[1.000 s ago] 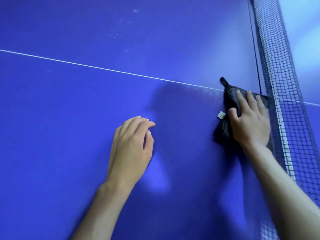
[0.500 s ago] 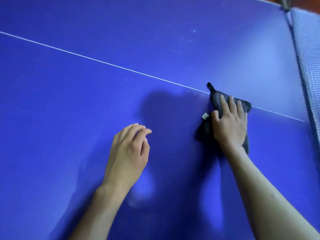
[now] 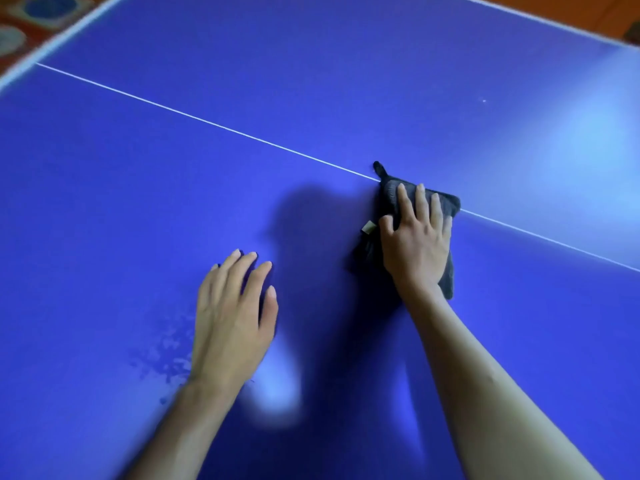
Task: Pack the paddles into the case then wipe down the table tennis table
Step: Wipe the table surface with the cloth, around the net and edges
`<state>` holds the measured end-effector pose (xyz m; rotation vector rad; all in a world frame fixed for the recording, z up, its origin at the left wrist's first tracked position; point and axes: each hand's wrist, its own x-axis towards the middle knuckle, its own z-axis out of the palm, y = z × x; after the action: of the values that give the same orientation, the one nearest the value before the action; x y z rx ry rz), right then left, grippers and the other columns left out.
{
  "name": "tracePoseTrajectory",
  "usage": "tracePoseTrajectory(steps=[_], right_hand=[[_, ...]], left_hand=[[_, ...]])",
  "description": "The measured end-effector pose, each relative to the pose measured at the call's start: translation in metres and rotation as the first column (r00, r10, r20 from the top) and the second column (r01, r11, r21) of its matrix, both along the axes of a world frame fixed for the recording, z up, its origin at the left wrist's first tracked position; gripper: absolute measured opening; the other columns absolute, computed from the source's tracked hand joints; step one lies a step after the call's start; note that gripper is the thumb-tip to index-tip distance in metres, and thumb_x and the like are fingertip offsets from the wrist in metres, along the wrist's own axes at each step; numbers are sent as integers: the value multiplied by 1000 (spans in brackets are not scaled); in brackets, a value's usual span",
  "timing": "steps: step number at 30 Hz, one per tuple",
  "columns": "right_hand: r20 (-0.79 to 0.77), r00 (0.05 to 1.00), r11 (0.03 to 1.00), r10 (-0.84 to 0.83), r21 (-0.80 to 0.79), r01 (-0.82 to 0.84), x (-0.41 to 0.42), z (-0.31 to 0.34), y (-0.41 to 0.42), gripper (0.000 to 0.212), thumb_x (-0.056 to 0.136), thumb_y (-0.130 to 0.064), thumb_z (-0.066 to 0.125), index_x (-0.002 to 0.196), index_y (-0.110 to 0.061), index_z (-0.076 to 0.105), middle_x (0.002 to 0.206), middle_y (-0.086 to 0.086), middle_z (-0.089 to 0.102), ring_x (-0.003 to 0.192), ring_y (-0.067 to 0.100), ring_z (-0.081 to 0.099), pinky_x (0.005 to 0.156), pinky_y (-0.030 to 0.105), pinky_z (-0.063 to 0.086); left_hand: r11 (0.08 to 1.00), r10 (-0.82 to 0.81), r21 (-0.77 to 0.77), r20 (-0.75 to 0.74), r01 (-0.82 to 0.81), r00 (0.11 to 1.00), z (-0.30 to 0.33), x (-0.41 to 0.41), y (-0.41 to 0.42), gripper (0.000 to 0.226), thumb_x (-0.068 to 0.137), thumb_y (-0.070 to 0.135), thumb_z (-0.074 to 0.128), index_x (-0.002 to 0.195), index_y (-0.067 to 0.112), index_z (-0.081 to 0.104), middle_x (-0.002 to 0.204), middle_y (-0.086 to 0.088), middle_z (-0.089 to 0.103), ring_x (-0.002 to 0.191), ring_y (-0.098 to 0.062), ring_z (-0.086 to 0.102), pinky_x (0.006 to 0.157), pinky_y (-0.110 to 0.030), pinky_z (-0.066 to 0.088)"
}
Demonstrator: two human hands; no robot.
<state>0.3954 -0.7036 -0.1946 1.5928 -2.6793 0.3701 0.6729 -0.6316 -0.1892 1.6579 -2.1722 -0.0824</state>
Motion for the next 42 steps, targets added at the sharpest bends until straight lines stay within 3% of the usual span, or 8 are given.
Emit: tracePoseTrajectory(steps=[4, 10, 20, 27, 42], right_hand=[[-2, 1000, 1000, 17, 9, -17, 29, 1, -24, 63, 102, -44, 43, 163, -35, 33, 173, -1, 23, 160, 23, 15, 129, 50, 10], [10, 1000, 1000, 20, 14, -21, 37, 3, -31, 64, 100, -44, 43, 163, -36, 33, 173, -1, 23, 160, 23, 15, 130, 49, 9], [47, 998, 999, 34, -11, -33, 40, 2, -22, 62, 100, -40, 45, 161, -34, 37, 172, 0, 26, 160, 25, 18, 130, 48, 12], [38, 998, 999, 42, -22, -41, 68, 2, 18, 65, 97, -46, 37, 161, -33, 39, 172, -1, 28, 159, 25, 21, 129, 50, 14], [-1, 1000, 995, 19, -97, -19, 169, 2, 190, 65, 92, -40, 48, 156, -29, 48, 167, 4, 37, 156, 26, 31, 125, 53, 28]], left_hand=[[997, -40, -56, 81, 44, 996, -1, -3, 0, 40, 107, 27, 44, 138, 6, 61, 148, -16, 55, 144, -36, 44, 118, -57, 33], [992, -95, -70, 74, 100, 993, -2, -5, -1, 48, 107, 31, 46, 150, 10, 51, 152, -14, 52, 145, -35, 44, 118, -57, 33], [997, -57, -36, 159, 63, 986, -3, -5, -1, 51, 108, 37, 39, 152, 14, 46, 161, -15, 40, 152, -34, 33, 122, -57, 27], [998, -64, 7, 175, 63, 983, -1, -5, -2, 52, 107, 38, 35, 152, 16, 48, 164, -13, 35, 154, -33, 29, 123, -57, 25], [999, -46, -11, 121, 48, 992, -3, -5, -3, 50, 109, 40, 30, 143, 11, 54, 154, -16, 48, 149, -35, 34, 122, -55, 24]])
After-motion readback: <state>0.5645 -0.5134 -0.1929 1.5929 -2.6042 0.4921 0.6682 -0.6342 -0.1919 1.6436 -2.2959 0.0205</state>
